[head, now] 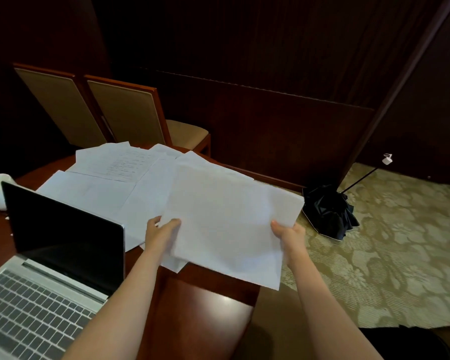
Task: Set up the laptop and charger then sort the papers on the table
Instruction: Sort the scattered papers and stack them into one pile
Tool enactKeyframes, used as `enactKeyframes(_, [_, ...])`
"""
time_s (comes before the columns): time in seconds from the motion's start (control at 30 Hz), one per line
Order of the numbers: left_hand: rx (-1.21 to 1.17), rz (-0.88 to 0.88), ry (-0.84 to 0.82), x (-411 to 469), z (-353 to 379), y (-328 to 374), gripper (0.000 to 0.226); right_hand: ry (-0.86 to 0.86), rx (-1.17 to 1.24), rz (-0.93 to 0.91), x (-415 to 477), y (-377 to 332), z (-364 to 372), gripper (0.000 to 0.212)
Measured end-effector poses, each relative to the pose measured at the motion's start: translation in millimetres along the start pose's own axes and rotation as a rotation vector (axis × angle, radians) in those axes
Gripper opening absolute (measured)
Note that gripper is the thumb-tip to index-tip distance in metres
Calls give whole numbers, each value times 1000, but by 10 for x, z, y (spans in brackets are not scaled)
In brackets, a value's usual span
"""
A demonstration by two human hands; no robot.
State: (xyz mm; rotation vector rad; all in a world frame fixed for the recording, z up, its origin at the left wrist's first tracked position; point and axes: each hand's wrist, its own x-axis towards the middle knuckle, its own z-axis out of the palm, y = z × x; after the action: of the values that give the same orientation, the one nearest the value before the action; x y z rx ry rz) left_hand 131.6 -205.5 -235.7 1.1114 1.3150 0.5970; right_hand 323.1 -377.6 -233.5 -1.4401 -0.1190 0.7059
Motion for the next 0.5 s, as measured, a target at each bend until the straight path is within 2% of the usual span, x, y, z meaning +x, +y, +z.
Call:
enactKeyframes(0.07, [4,-49,15,-56,54,-62,76,36,100,38,-2,16,-16,12])
enactKeyframes(0.13, [-155,-157,-100,-50,96,-120,80,35,196,76,-16,47,-7,21])
enactKeyframes(0.2, [-297,-248,-384,-113,185,-150,53,-6,261,96,-46,101,36,30])
enactKeyframes(0.23, [-329,-246,-470,-139,251,-171,40,-26,292,112,-61,137,60,32])
enactKeyframes(0.3, [-382,-198,-381,-98,387,-233,36,-71,358,157,-93,224,101,33])
enactKeyframes(0.37, [-435,-178,-187,-28,458,-255,59,-119,422,210,-136,320,109,32])
enactKeyframes(0.43, [-485,-247,-61,67,446,-293,82,-166,454,264,-190,400,86,27])
enactKeyframes(0.5, [-483,-330,-21,176,415,-401,86,-173,431,317,-233,469,31,28])
